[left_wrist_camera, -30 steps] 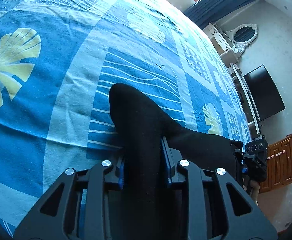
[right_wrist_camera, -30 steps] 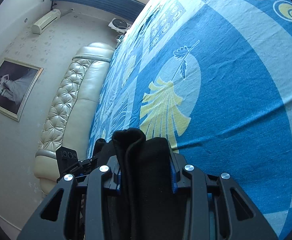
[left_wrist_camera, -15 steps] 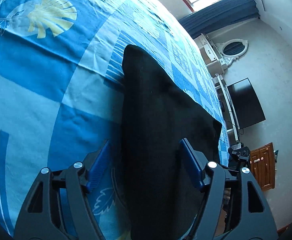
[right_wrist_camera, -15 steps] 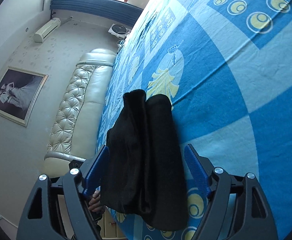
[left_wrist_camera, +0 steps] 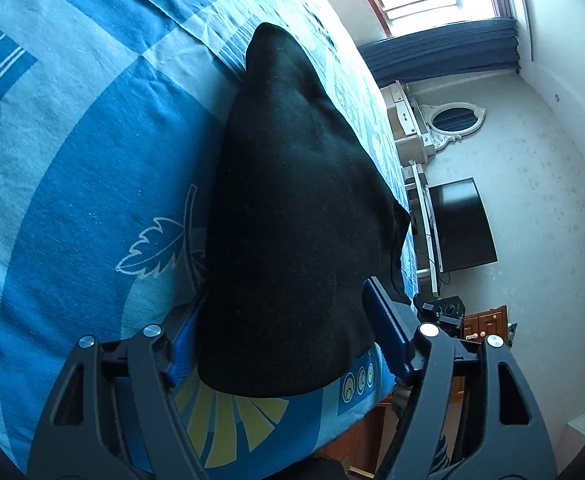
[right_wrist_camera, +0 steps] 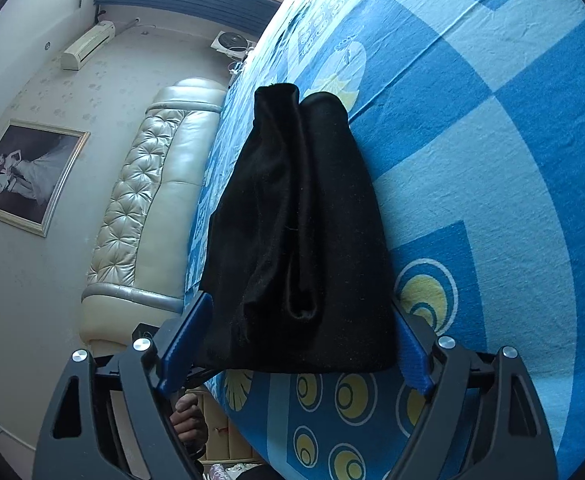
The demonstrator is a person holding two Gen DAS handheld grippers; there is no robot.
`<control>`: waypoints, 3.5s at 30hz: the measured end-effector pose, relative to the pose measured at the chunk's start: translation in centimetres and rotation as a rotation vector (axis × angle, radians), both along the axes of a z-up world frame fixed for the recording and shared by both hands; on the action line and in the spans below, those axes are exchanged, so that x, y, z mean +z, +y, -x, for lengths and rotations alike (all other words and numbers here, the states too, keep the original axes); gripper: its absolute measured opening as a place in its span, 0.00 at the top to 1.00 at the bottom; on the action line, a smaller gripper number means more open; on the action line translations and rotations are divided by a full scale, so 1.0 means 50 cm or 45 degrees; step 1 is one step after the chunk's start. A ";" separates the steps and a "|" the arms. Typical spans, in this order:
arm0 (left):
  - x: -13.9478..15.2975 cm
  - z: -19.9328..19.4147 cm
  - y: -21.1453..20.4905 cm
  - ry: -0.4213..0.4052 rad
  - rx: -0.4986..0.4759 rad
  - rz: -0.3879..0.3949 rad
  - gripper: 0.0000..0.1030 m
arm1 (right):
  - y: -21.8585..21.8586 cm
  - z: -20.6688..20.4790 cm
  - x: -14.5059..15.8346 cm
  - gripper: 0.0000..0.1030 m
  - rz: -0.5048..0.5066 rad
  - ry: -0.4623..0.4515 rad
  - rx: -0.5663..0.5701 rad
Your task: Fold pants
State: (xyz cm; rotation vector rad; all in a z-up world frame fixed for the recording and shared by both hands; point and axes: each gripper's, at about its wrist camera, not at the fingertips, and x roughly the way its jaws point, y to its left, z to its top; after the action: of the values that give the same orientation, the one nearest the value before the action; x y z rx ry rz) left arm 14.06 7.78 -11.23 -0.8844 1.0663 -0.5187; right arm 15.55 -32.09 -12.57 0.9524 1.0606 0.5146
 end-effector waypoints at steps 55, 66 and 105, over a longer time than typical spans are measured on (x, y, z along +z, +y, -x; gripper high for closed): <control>0.048 0.018 -0.032 -0.011 -0.009 -0.264 0.64 | -0.005 0.091 -0.009 0.67 -0.070 0.033 0.034; 0.047 0.017 -0.034 -0.015 -0.012 -0.261 0.63 | -0.013 0.098 -0.017 0.67 -0.081 0.031 0.031; 0.133 0.143 -0.132 -0.307 0.151 -0.991 0.13 | 0.067 0.218 0.113 0.30 0.481 -0.148 -0.093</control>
State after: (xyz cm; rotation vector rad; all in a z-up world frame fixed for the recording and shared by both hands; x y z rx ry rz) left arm 6.92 1.20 -4.59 -0.1868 0.8794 -0.0773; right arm 4.67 -28.75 -6.91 0.6179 0.9712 0.2907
